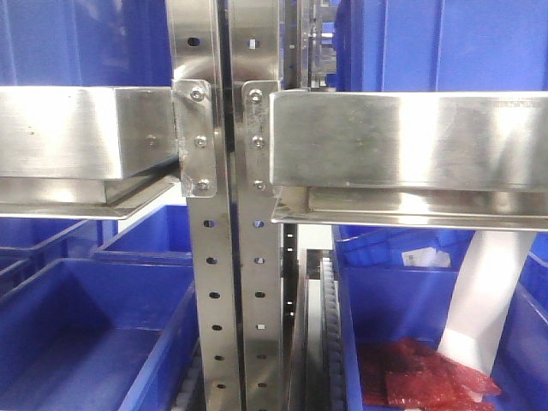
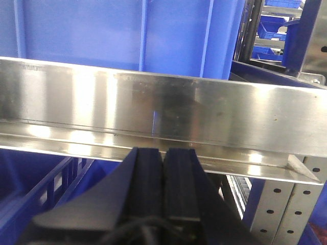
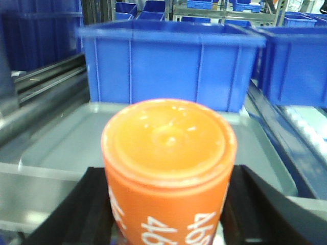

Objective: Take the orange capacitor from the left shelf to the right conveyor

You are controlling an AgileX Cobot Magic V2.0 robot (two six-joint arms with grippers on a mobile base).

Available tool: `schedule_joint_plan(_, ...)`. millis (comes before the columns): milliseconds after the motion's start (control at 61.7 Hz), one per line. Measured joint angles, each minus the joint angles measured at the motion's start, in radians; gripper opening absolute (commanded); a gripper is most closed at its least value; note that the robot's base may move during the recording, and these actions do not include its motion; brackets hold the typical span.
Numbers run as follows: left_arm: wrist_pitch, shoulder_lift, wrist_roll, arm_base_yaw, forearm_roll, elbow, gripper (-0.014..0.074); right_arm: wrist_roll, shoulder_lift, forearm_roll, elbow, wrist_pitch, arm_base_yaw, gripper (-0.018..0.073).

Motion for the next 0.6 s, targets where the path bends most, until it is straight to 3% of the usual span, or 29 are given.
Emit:
schedule_joint_plan(211,0.0,0.0,0.0,0.0,0.0,0.0,-0.0105,0.0,-0.147,0.0,0.007,0.091,0.0,0.0158)
schedule_joint_plan(600,0.0,0.0,0.0,0.0,0.0,0.0,-0.0105,0.0,-0.16,0.0,0.007,0.103,0.0,0.0158)
